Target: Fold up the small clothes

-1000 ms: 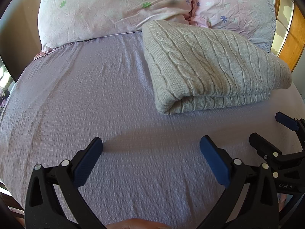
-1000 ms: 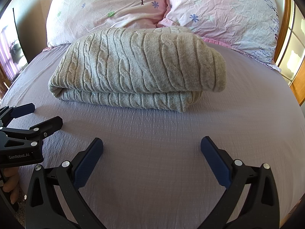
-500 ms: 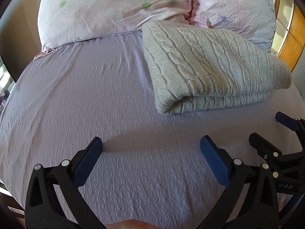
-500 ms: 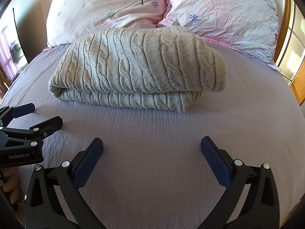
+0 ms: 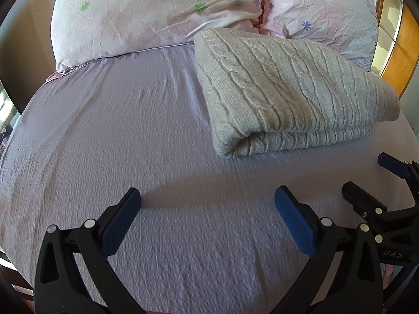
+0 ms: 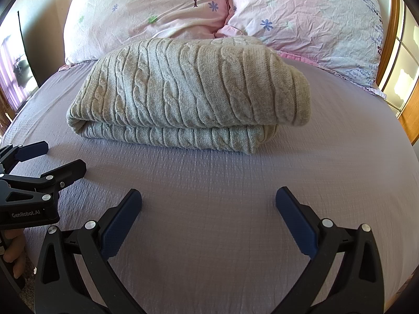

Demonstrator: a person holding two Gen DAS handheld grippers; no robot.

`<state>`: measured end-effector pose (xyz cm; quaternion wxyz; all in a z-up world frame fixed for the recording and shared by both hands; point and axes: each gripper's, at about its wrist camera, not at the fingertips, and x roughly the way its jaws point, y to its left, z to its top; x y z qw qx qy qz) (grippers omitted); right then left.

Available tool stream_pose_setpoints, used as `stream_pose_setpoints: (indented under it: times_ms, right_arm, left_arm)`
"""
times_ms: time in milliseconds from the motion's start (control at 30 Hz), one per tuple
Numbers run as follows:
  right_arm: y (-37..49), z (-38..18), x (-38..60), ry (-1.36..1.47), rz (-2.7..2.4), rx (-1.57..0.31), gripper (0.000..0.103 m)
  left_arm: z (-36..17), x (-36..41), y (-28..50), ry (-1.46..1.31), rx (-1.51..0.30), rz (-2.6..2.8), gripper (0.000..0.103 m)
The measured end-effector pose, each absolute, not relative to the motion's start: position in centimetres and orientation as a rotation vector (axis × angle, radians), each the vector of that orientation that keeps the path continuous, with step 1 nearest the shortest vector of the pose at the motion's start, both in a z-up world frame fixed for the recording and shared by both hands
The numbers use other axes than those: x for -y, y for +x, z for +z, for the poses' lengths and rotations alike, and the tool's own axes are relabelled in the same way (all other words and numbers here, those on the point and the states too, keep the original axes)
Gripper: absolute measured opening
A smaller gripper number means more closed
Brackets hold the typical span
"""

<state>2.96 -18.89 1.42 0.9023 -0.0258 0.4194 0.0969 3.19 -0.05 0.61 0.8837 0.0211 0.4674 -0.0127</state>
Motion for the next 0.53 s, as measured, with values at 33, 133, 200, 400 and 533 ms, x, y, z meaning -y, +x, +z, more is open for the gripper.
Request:
stream_pose_setpoints:
  times_ms: [33,133,200,400,533]
  right_arm:
    - [2.92,1.43,18.89,-0.053,0.201,-0.867,0.102]
    - [2.91,1.43,18.88,-0.053,0.2,-0.867,0.102]
    - [2.94,1.42,18.9,-0.053,0.2,-0.867,0.102]
    - [2.94,1.42,18.88,-0.053,0.2,-0.867,0.102]
    - [2.91,1.43,18.86,-0.053,0.2,-0.867,0.102]
  left_arm:
    - [0.63,0.05,3.19,0.044,-0.973,-0.026,0.101]
    - [0.61,0.08,3.11,0.044,-0.972,-0.026,0.101]
    - [0.62,0.06,3.16,0.044,-0.974,-0.027,0.101]
    - [0.64,0.04,3.19,0.043,-0.973,-0.025,0.101]
    - [0.65,0.02,3.24,0.044,-0.973,-0.027,0.101]
